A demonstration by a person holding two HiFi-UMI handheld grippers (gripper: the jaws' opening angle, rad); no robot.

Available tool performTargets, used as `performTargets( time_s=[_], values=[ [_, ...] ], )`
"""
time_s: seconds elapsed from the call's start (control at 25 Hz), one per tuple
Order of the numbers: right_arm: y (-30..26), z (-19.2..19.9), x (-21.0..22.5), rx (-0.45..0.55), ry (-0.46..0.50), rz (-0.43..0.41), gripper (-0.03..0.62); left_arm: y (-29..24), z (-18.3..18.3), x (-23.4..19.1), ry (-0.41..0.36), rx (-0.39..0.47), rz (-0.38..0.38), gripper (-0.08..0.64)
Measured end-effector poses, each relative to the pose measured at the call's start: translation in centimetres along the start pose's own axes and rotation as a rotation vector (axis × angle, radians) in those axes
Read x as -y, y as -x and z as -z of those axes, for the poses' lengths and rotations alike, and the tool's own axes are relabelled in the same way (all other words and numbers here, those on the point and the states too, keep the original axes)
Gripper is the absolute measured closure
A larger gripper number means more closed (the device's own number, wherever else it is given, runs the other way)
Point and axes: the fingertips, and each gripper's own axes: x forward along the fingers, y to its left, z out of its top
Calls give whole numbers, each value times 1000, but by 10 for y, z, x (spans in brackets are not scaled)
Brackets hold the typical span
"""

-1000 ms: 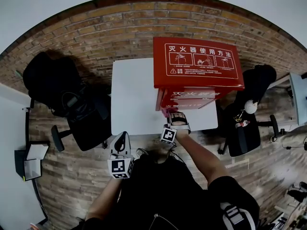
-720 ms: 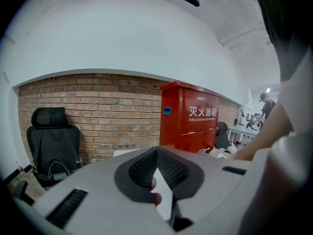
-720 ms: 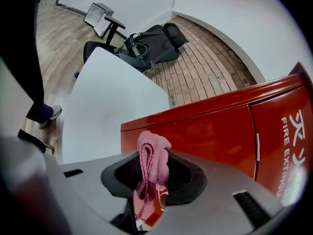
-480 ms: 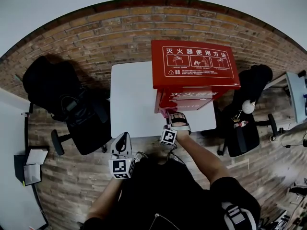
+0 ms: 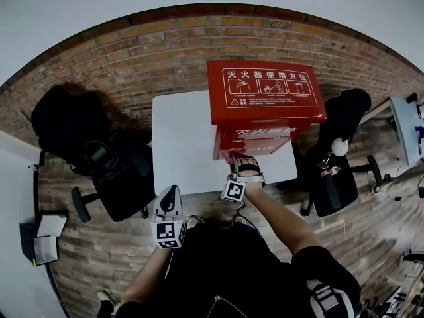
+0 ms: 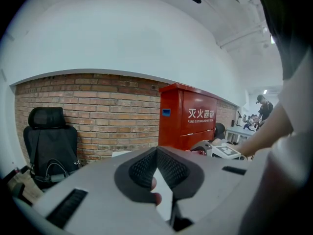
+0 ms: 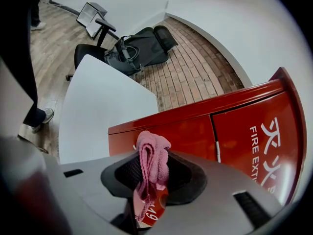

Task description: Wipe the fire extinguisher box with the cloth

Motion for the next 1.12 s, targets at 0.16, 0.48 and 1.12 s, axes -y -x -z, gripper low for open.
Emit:
performTargets(
  time_s=[0.16, 0.48, 1.12],
  values=[
    [5, -1, 7, -1, -14, 16, 469, 1, -1, -1, -4, 1, 9, 538],
    [19, -4, 27, -13, -26, 52, 469, 4, 0, -6, 6, 3, 18, 538],
    [49, -11, 78, -34, -31, 183, 469, 16, -5, -17, 14, 29, 69, 538]
  ],
)
